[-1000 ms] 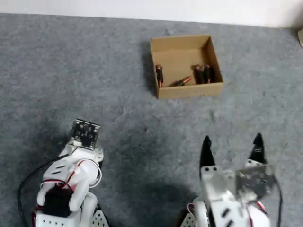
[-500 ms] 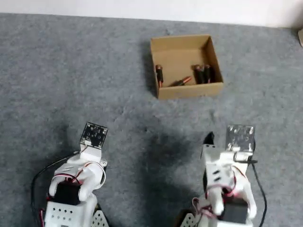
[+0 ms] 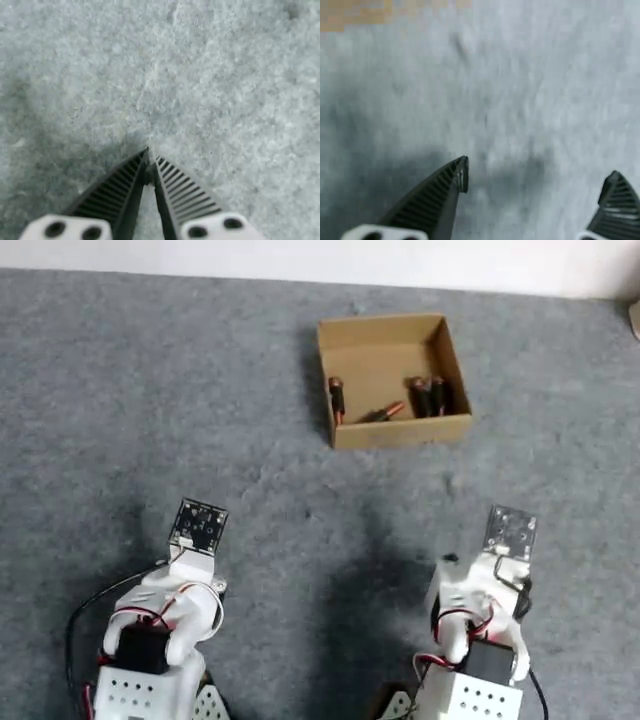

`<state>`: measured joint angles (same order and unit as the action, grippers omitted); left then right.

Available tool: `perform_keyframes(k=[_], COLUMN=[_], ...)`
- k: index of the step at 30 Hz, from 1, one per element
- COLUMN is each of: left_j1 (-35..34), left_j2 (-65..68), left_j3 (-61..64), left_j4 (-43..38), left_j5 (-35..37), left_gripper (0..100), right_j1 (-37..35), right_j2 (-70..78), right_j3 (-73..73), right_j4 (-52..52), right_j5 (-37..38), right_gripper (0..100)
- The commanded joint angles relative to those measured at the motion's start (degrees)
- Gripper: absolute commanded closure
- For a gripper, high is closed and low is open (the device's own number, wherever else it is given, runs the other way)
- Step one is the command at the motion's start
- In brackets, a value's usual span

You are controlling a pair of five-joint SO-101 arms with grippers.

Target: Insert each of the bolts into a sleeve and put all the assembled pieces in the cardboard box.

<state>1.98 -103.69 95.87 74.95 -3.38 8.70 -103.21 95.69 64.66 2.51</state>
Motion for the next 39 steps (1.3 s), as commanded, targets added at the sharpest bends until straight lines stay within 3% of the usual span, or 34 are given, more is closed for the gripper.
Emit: perform_keyframes(k=[1, 39], left_j1=[-0.04, -0.04], left_j2=[-0.66, -0.66], left_j3=[1.27, 1.27], left_j4=[-0.53, -0.53], left_j5=[-0.18, -0.18], left_gripper=[99, 99], right_j1=[0.40, 0.40], right_j2=[-0.84, -1.98], right_j3=[7.43, 7.43], right_j4=[5.49, 6.20], right_j5=[-0.53, -0.53], right_gripper=[62.4, 62.4])
